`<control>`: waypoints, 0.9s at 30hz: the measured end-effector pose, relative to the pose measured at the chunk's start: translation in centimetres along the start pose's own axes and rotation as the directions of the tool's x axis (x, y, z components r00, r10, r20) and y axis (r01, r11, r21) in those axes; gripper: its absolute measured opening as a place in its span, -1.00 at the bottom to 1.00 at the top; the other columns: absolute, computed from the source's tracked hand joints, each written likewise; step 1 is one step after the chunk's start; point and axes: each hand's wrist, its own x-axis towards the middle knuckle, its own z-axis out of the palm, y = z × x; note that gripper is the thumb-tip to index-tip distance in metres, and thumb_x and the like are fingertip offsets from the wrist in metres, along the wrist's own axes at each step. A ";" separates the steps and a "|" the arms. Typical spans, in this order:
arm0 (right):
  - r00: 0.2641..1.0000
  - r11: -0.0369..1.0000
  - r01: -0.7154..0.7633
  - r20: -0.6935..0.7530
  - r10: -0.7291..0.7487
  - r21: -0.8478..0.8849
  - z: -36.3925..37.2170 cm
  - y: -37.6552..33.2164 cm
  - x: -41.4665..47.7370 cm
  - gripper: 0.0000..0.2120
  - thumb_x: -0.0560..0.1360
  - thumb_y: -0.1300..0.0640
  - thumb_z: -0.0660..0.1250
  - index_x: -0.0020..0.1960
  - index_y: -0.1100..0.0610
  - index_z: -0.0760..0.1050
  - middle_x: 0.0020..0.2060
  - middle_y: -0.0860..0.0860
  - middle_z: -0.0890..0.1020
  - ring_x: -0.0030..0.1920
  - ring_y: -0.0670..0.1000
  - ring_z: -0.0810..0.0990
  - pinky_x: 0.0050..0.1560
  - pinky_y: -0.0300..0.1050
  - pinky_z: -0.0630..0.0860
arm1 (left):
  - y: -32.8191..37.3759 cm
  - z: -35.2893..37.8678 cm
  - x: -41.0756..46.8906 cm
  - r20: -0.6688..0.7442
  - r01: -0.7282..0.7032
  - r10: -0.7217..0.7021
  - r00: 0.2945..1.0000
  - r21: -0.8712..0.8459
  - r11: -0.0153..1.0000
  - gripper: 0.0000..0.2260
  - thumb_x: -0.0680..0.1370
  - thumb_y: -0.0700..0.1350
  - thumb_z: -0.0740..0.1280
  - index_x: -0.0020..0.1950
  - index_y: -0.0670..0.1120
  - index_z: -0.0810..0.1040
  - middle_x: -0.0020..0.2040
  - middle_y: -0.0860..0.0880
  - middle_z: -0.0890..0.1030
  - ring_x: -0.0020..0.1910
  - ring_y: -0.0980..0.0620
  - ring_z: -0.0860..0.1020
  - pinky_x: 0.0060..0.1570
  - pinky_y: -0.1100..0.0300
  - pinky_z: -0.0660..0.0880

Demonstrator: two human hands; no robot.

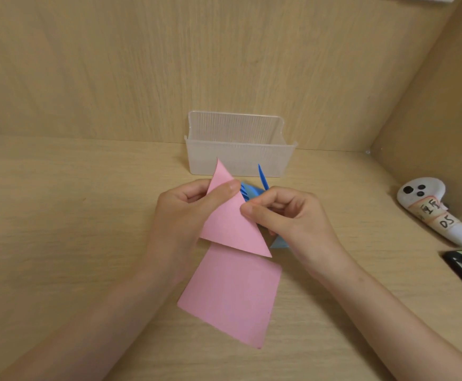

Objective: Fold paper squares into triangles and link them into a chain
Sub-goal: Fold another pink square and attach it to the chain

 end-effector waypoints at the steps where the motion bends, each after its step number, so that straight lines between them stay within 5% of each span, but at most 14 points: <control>1: 1.000 1.000 -0.003 0.003 0.003 0.000 0.0 0.0 0.0 -0.85 0.42 0.34 0.41 -0.29 0.17 0.58 -0.39 -0.03 0.65 -0.41 -0.16 0.54 -0.36 -0.38 0.42 | 0.0 0.0 0.1 -0.007 -0.007 0.007 1.000 0.004 1.000 -0.94 0.42 -0.16 0.46 -0.26 -0.07 0.68 -0.35 0.06 0.66 -0.40 0.18 0.56 -0.40 0.37 0.46; 13: 1.000 1.000 0.005 0.021 -0.005 -0.018 -0.1 -0.1 0.0 -0.84 0.41 0.32 0.42 -0.30 0.13 0.60 -0.37 -0.03 0.67 -0.38 -0.15 0.56 -0.33 -0.34 0.45 | 0.1 -0.6 1.0 -0.060 -0.042 0.040 0.997 -0.016 0.999 -0.94 0.43 -0.15 0.44 -0.16 -0.13 0.66 -0.33 0.09 0.65 -0.36 0.20 0.56 -0.32 0.37 0.48; 18: 0.999 0.999 0.018 0.029 -0.017 -0.042 0.0 0.1 -0.1 -0.87 0.40 0.32 0.44 -0.28 0.16 0.60 -0.33 -0.03 0.68 -0.32 -0.15 0.58 -0.25 -0.33 0.45 | 0.1 -0.9 1.4 -0.085 -0.063 0.061 0.995 -0.022 0.998 -0.94 0.43 -0.09 0.44 -0.17 -0.06 0.69 -0.28 0.10 0.65 -0.24 0.15 0.56 -0.06 0.22 0.46; 27: 0.999 0.999 0.022 0.034 -0.021 -0.045 0.0 0.3 0.0 -0.86 0.40 0.30 0.45 -0.30 0.13 0.61 -0.33 -0.04 0.68 -0.32 -0.14 0.58 -0.26 -0.32 0.45 | -0.2 -1.0 1.5 -0.085 -0.080 0.076 0.993 -0.045 0.996 -0.93 0.44 -0.10 0.44 -0.16 -0.07 0.68 -0.29 0.11 0.64 -0.25 0.18 0.55 -0.06 0.24 0.44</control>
